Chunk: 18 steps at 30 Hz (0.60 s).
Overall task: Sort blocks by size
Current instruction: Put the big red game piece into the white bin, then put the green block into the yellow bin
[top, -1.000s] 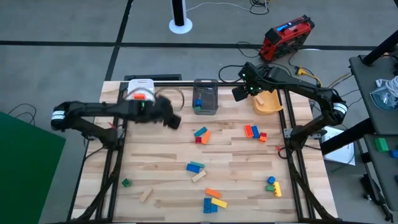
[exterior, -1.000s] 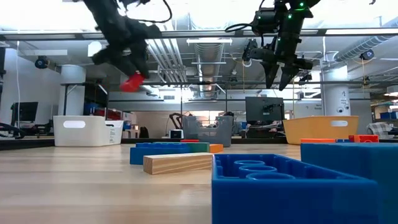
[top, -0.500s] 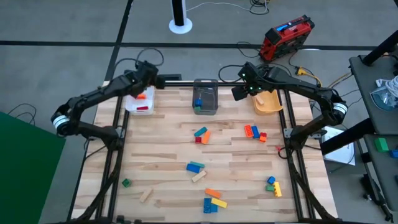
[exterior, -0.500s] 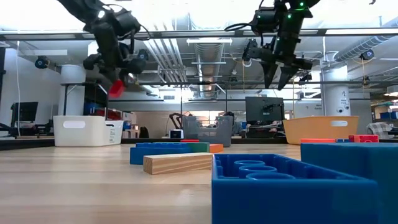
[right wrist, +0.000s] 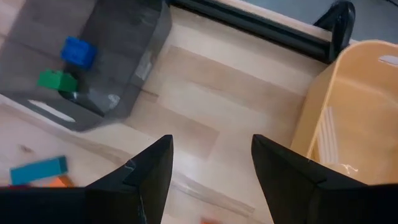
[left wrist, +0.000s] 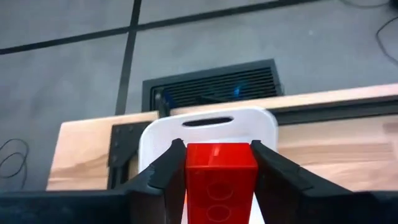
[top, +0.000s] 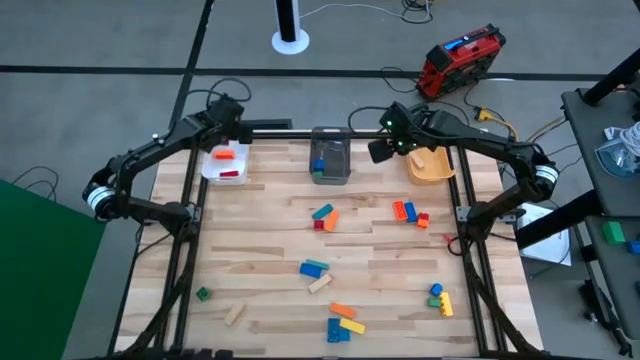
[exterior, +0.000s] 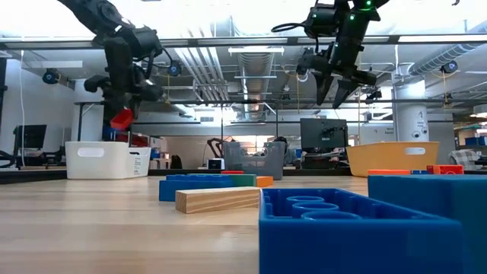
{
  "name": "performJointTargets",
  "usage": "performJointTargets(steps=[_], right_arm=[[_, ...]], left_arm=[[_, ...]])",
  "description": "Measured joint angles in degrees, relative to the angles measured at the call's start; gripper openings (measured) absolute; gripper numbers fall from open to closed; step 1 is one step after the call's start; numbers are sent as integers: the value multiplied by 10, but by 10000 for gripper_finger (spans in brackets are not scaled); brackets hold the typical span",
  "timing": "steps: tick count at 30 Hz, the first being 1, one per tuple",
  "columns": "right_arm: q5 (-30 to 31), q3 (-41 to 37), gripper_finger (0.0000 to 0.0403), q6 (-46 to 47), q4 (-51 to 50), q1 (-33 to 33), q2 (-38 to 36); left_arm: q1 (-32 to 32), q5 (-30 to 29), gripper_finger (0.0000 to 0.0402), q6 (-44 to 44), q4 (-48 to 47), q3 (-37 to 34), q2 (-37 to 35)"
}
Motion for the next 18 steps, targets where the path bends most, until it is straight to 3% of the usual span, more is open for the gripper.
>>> performJointTargets(steps=[7,18], right_arm=[[0,0,208,1,4,2,0],[-11,-1,208,1,4,9,0]], left_arm=[[0,4,181,-2,-23,-2,0],[-21,65,186,-22,-23,-2,0]])
